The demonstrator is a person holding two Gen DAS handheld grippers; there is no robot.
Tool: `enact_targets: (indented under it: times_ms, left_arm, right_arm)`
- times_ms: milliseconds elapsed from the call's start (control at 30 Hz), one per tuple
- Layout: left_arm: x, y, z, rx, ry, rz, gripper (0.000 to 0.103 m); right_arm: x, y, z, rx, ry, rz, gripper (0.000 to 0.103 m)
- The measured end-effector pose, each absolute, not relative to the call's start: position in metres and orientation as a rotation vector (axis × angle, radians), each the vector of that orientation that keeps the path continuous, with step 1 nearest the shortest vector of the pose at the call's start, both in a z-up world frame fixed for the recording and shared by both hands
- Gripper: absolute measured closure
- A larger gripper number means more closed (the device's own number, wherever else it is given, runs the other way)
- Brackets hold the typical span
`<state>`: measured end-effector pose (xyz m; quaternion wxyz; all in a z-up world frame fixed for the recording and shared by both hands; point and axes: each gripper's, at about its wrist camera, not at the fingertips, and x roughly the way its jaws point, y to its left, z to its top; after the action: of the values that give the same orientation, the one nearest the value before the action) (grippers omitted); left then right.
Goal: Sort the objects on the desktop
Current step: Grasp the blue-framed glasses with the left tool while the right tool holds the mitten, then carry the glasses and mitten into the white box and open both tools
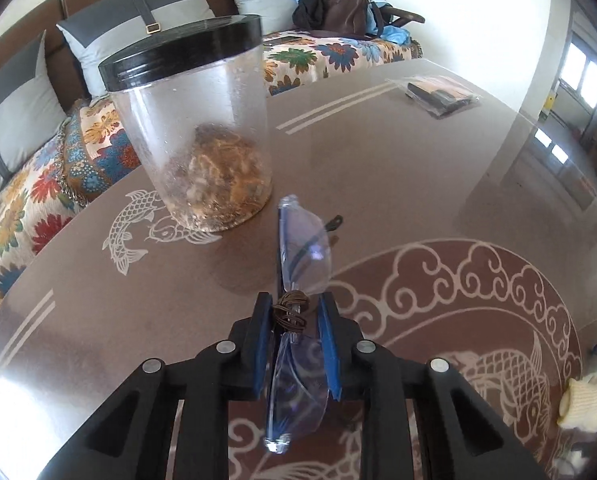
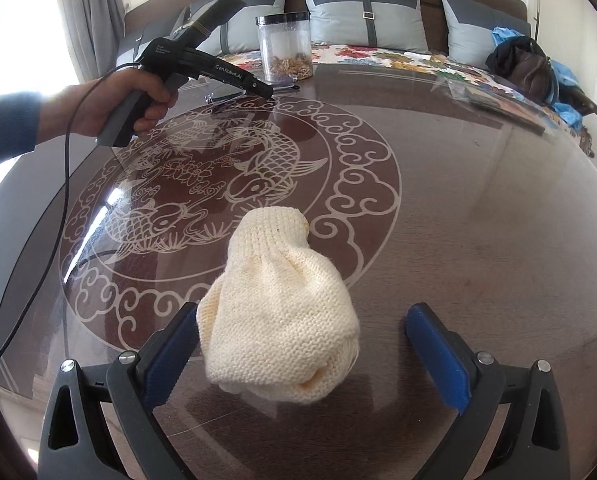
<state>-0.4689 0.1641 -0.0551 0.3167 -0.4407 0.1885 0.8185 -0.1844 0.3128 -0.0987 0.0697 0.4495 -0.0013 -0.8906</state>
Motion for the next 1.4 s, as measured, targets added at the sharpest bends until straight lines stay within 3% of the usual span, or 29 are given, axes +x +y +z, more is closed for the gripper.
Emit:
enact_targets:
  times_ms: [167,400,600,633,667,700,933,1133,1233,1400]
  left_arm:
    - [-0.388,0.127,-0.054,-1.271,0.289,2.307,0.083]
    - [-0.203,0.036,-0.058,-1.385,-0.14,2.542,0.083]
    - [-0.132,0.006,-0.06,-1.38,-0.28,2.598,0.083]
    - [-0.128,0.006,-0.06,-1.376,-0.275,2.605,0.083]
    - [-0.122,0.005,-0.059,-1.375,-0.284,2.602,0.083]
    - [-0.117,0.001,-0.056,-1.366,-0.309,2.598,0.083]
    - [-0.085,-0.037,0.013,-1.172,-0.435,2.616,0.083]
    - [-0.064,-0.139,0.079,-1.086,-0.523,2.748,0.083]
    - [-0.058,-0.195,0.084,-1.157,-0.513,2.84,0.083]
    - [-0.051,-0.256,0.048,-1.369,-0.585,2.873,0.083]
  right_arm:
    - [-0.185,0.312,-0.099,1.357,0.007,-2.681,0.001]
    - [-0.185,0.312,-0.098,1.356,0.002,-2.678,0.0]
    - [-0.196,0.303,-0.095,1.447,0.067,-2.559,0.001]
    - [-0.199,0.303,-0.092,1.455,0.052,-2.518,0.005]
    - [-0.202,0.304,-0.089,1.45,0.04,-2.508,0.038]
    - [-0.203,0.303,-0.085,1.473,0.084,-2.533,0.058]
    - [-0.157,0.275,-0.03,1.438,0.095,-2.526,0.058]
    - [-0.136,0.178,0.034,1.251,0.06,-2.443,0.058]
    - [-0.135,0.101,0.062,1.137,0.064,-2.351,0.057]
    - [-0.149,-0.041,0.078,1.036,0.12,-2.191,0.057]
